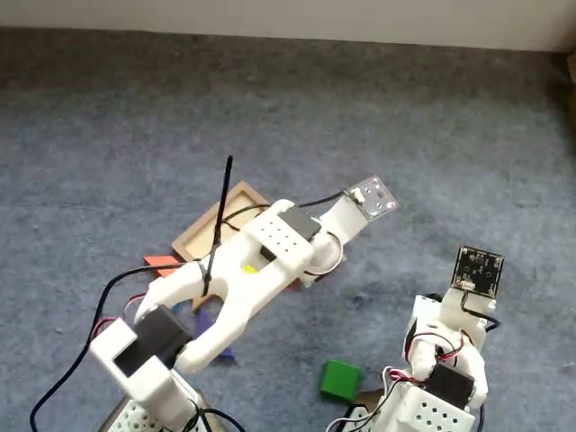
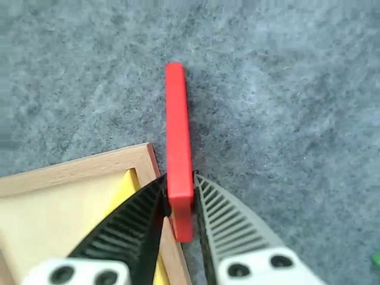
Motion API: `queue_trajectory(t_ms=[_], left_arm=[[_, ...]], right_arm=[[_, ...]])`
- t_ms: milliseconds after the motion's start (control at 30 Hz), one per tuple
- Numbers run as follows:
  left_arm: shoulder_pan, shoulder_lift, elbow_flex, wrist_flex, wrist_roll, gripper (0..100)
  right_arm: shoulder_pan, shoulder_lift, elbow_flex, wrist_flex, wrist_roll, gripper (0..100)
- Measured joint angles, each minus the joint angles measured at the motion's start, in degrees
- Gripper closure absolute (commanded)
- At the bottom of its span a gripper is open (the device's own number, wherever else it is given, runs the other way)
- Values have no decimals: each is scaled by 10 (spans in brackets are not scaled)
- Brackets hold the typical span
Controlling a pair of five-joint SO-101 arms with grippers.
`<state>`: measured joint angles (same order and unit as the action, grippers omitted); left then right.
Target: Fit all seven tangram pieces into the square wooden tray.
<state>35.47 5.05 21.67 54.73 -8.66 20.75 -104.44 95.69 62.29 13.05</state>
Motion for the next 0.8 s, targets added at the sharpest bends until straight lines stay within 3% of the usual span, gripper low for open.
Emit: queue_trajectory(t_ms=[200,367,567,800], left_arm=[[-9,-108,0,45,-2,995],[-67,-158,0,61,-23,995],[-127,-164,50,58,-191,995],[-143,-164,164,-48,-412,995]], right_arm=[[0,0,0,0,0,992],[0,0,0,0,0,992],[0,0,0,0,0,992],[0,0,0,0,0,992]])
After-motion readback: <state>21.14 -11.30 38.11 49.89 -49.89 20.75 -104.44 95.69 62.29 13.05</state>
